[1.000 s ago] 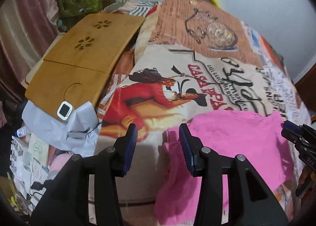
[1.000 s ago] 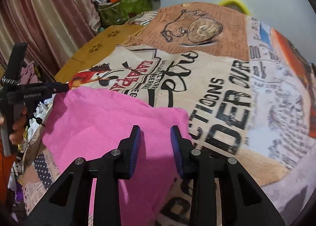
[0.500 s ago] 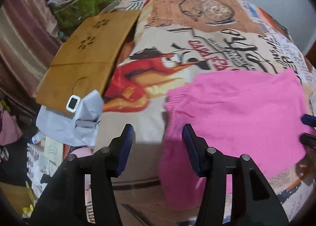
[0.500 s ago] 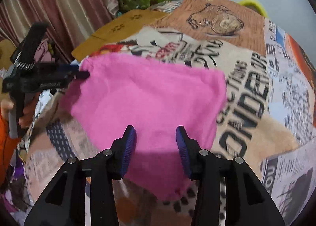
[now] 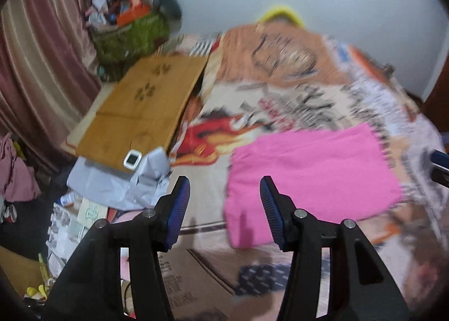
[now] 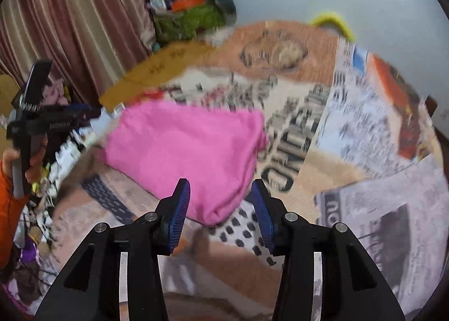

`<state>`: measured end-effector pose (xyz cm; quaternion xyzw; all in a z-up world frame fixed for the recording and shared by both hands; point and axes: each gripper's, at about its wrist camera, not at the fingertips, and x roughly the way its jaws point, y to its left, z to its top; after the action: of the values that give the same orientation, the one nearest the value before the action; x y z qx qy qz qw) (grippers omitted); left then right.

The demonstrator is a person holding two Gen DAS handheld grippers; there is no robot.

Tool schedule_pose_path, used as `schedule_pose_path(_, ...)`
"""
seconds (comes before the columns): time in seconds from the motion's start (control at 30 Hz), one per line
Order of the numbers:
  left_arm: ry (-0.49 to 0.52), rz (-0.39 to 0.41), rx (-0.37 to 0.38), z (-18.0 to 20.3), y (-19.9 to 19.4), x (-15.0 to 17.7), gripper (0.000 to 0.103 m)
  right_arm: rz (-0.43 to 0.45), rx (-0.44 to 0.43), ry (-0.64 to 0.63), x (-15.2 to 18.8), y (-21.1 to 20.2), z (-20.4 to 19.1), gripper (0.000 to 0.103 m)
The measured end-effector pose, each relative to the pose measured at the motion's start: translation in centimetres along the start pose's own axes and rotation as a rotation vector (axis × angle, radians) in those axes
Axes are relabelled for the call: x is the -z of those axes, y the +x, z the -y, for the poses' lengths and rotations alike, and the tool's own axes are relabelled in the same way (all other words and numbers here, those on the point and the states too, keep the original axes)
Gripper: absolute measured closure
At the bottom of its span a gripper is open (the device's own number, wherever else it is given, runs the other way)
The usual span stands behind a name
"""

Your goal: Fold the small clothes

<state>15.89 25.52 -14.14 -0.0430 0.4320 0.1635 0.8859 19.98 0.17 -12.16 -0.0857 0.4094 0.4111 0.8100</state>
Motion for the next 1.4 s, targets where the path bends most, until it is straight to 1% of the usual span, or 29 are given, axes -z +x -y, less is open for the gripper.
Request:
schedule_pose_path(0.03,0.003,0.036,0.014,0.6,-1.8,0.0,0.052,0.024,-0.002,-0.005,-0.4,-0.8,-0.3,0.061)
schedule_pose_path(0.2,0.014,0.201,0.065,3.0,-9.7,0.3,0.051,0.225,-0.024,-0.050,-2.0,-7.2,-3.8,0.061)
schedule_pose_path(0.37,-0.013,0.363,0.133,4.3,-17.5,2.0,0.051,0.393,-0.040,-0.086,-2.1,-12.5,-7.0,0.061)
schedule_pose_path(0.47,-0.020,0.460,0.123,4.9,-21.6,3.5,0.051,0.482,-0.036,-0.113,-1.3,-15.6,-8.9,0.061)
schedule_pose_path(0.5,-0.024,0.488,0.117,5.0,-22.6,3.9,0.051,0.499,-0.036,-0.118,-1.1,-16.1,-9.3,0.061)
schedule_pose_path(0.6,-0.034,0.542,0.114,5.2,-24.9,5.2,0.051,0.561,-0.040,-0.131,0.0,-18.1,-10.8,0.061)
schedule_pose_path(0.67,-0.038,0.566,0.106,5.4,-26.0,6.0,0.051,0.582,-0.039,-0.133,0.6,-18.6,-11.3,0.061)
schedule_pose_path(0.7,-0.039,0.579,0.097,5.5,-26.5,6.4,0.048,0.591,-0.044,-0.131,1.0,-18.9,-11.7,0.061)
schedule_pose_path(0.73,-0.041,0.591,0.090,5.6,-26.8,6.8,0.044,0.596,-0.047,-0.128,1.3,-19.1,-11.9,0.057)
schedule_pose_path(0.77,-0.043,0.600,0.086,5.7,-27.1,7.1,0.041,0.600,-0.046,-0.124,1.5,-19.2,-12.0,0.055)
schedule_pose_path(0.8,-0.044,0.607,0.084,5.8,-27.3,7.4,0.037,0.609,-0.044,-0.118,1.8,-19.3,-12.2,0.051)
schedule_pose_path(0.83,-0.044,0.611,0.085,5.9,-27.5,7.7,0.033,0.611,-0.043,-0.113,1.9,-19.3,-12.2,0.044)
schedule_pose_path(0.87,-0.045,0.613,0.085,6.0,-27.6,7.8,0.031,0.613,-0.037,-0.105,2.2,-19.4,-12.2,0.040)
schedule_pose_path(0.93,-0.048,0.619,0.076,6.1,-27.6,8.1,0.021,0.617,-0.018,-0.095,2.5,-19.4,-12.3,0.026)
schedule_pose_path(0.97,-0.050,0.625,0.074,6.2,-27.8,8.3,0.019,0.620,-0.005,-0.094,2.7,-19.5,-12.4,0.024)
schedule_pose_path(1.03,-0.058,0.631,0.080,6.1,-28.0,8.6,0.010,0.628,0.014,-0.092,3.0,-20.0,-12.6,0.015)
schedule_pose_path(1.07,-0.061,0.633,0.084,6.0,-28.1,8.7,0.009,0.634,0.018,-0.088,3.1,-20.2,-12.7,0.013)
schedule_pose_path(1.1,-0.065,0.636,0.083,6.1,-28.2,8.8,0.006,0.640,0.021,-0.085,3.2,-20.4,-12.7,0.007)
schedule_pose_path(1.17,-0.066,0.642,0.078,6.3,-28.5,9.1,0.004,0.659,0.034,-0.076,3.4,-20.8,-12.8,0.000)
schedule_pose_path(1.23,-0.065,0.643,0.076,6.4,-28.5,9.3,0.002,0.663,0.037,-0.073,3.3,-21.0,-12.6,0.000)
schedule_pose_path(1.4,-0.056,0.649,0.078,6.5,-28.8,9.6,0.001,0.660,0.038,-0.068,3.6,-21.0,-12.8,0.000)
